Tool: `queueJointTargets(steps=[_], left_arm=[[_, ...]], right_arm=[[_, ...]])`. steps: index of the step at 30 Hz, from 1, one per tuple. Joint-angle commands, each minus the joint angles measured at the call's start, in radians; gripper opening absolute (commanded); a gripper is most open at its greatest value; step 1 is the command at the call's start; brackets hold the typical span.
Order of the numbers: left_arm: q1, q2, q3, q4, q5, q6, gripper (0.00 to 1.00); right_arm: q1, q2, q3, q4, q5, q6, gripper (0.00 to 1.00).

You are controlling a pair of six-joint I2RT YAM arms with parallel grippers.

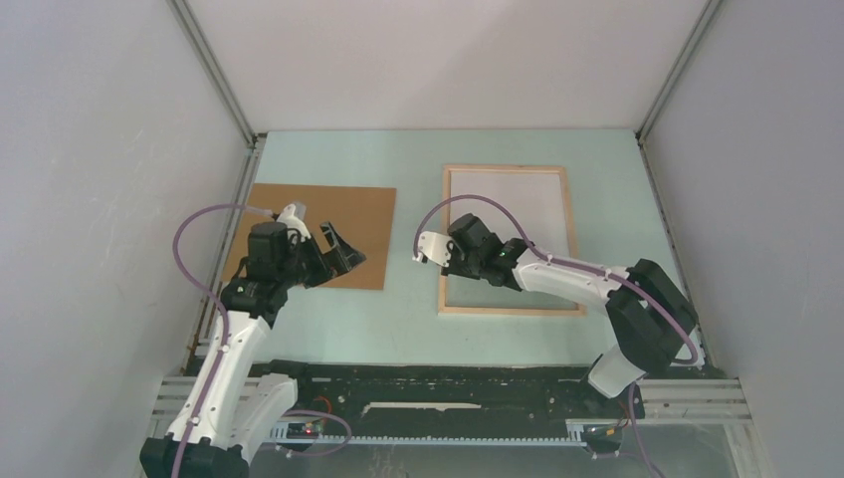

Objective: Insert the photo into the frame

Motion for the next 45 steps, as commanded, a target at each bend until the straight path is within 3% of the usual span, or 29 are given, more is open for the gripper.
queueJointTargets(steps=[1, 5, 17, 22, 27, 34, 37, 39, 42, 45], left_arm=[[0.006, -0.025, -0.019, 0.002, -0.004, 0.002, 1.00], [0.006, -0.025, -0.016, -0.002, -0.002, 0.003, 1.00], [0.006, -0.018, -0.020, 0.006, 0.004, 0.006, 1.00], [0.006, -0.010, -0.018, 0.012, 0.002, 0.006, 1.00], [0.006, -0.019, -0.046, 0.037, 0.004, -0.015, 1.00], [0.006, -0.024, -0.052, 0.055, 0.011, -0.026, 1.00], [0.005, -0.021, -0.045, 0.047, 0.009, -0.025, 1.00], [0.006, -0.011, -0.044, 0.044, 0.011, -0.033, 1.00], [0.009, 0.013, -0.051, 0.051, 0.018, -0.069, 1.00], [0.009, 0.046, -0.067, 0.049, -0.031, -0.141, 1.00]], right_arm=[[-0.025, 0.026, 0.031, 0.056, -0.022, -0.062, 0.00], [-0.033, 0.045, 0.032, 0.089, -0.002, -0.075, 0.02], [0.037, -0.047, -0.012, 0.026, 0.090, 0.089, 0.54], [0.075, -0.138, -0.049, -0.021, 0.104, 0.238, 0.70], [0.139, -0.274, -0.112, -0.002, 0.073, 0.383, 0.99], [0.138, -0.369, -0.130, 0.026, 0.106, 0.563, 1.00], [0.121, -0.363, -0.141, 0.153, 0.124, 0.759, 1.00], [0.084, -0.321, -0.128, 0.222, 0.126, 0.976, 1.00], [-0.017, -0.213, -0.041, 0.206, -0.028, 1.182, 1.00], [-0.111, -0.075, 0.075, 0.182, -0.166, 1.261, 1.00]])
